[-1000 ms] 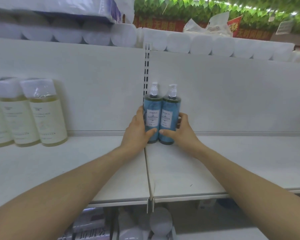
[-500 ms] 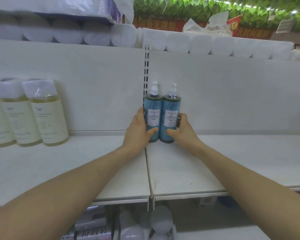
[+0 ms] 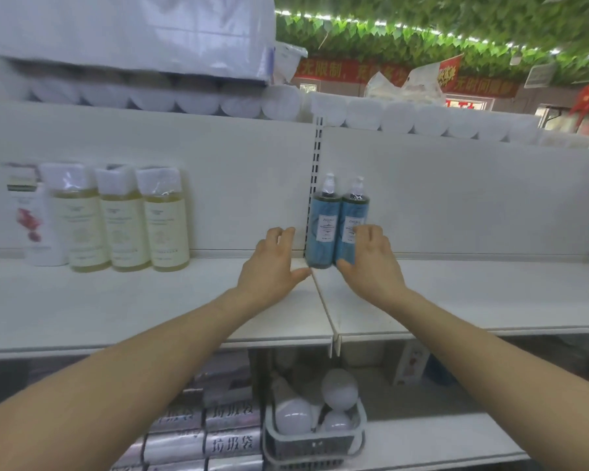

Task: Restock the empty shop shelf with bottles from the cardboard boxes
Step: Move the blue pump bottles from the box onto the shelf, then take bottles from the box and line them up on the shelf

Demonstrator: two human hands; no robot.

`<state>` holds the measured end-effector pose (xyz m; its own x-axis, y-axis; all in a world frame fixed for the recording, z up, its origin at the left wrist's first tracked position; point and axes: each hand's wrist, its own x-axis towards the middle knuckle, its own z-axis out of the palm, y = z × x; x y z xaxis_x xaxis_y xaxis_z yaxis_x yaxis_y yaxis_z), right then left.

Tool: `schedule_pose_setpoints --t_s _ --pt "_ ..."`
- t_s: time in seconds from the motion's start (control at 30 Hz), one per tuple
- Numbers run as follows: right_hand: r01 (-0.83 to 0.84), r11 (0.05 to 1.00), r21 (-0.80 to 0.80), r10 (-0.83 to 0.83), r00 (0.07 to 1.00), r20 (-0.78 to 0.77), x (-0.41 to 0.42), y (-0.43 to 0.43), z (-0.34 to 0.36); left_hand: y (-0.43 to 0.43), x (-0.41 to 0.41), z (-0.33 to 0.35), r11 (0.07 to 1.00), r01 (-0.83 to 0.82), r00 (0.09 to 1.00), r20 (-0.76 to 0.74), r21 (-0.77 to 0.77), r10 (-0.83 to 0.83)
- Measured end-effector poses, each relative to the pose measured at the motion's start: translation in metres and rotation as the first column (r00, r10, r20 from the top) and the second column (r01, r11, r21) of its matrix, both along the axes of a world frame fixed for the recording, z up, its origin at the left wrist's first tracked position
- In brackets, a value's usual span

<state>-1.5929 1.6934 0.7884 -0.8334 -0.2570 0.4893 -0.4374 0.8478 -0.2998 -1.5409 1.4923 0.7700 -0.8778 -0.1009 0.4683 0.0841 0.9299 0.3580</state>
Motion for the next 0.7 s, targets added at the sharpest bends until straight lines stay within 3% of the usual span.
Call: schedule_pose_setpoints --t_s 0.23,0.43,0.7 --pt "-0.064 0.964 0.259 0.092 0.991 -0.097 0.127 -0.066 -0.006 -0.043 0.117 0.008 0.992 -0.011 0.999 0.041 -0.127 0.016" --pt "-0.139 0.961 0.238 0.165 0.982 -0.094 0.222 -0.128 -0.021 -0.11 0.217 0.0 0.986 -0.062 0.997 0.024 -0.157 0.067" --pt "-0.242 0.961 0.131 0.255 0.963 -0.092 0.311 -0.165 -0.061 -0.146 0.306 -0.049 0.995 -0.052 0.996 -0.08 -0.082 0.046"
